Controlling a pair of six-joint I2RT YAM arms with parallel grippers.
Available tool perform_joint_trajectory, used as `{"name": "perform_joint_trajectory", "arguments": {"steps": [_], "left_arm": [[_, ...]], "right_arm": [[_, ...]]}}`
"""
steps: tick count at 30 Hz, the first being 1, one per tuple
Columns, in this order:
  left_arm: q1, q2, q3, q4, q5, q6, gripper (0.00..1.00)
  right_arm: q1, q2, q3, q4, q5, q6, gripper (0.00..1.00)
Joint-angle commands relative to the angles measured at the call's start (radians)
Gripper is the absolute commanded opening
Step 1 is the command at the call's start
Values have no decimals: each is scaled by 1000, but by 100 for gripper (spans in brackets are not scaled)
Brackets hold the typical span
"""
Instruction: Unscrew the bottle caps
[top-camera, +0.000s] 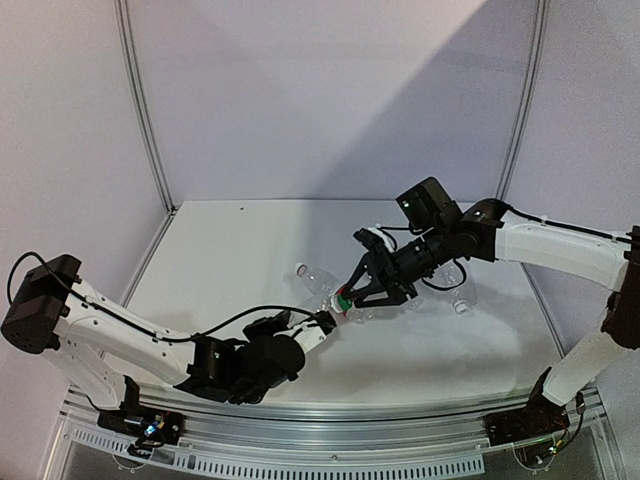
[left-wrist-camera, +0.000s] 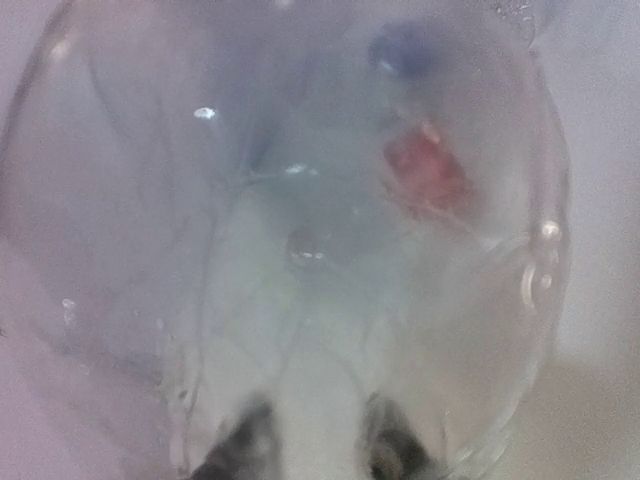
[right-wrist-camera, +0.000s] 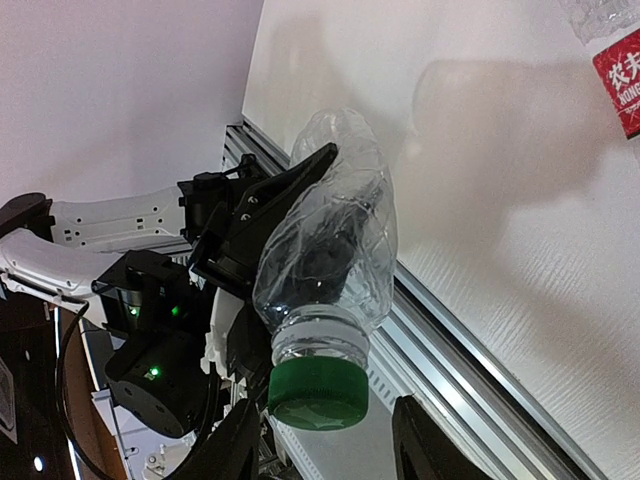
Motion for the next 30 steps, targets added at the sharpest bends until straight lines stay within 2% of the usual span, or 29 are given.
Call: {"name": "perform_joint_trajectory", "arguments": {"steps": [1,11,21,30], "left_arm": [[3,5,6,16,-10,-5,4],[3,5,8,11,-7,-6,4],[5,7,9,6,-5,-13,4],[8,9,11,2,-1,-17,4]], "right_arm": [[14,26,32,-14,13,-18,46],[14,34,49,-28,27,-47,34],[24,40,46,-9,8,-28,33],[27,40,49,-29,10,-51,38]]}}
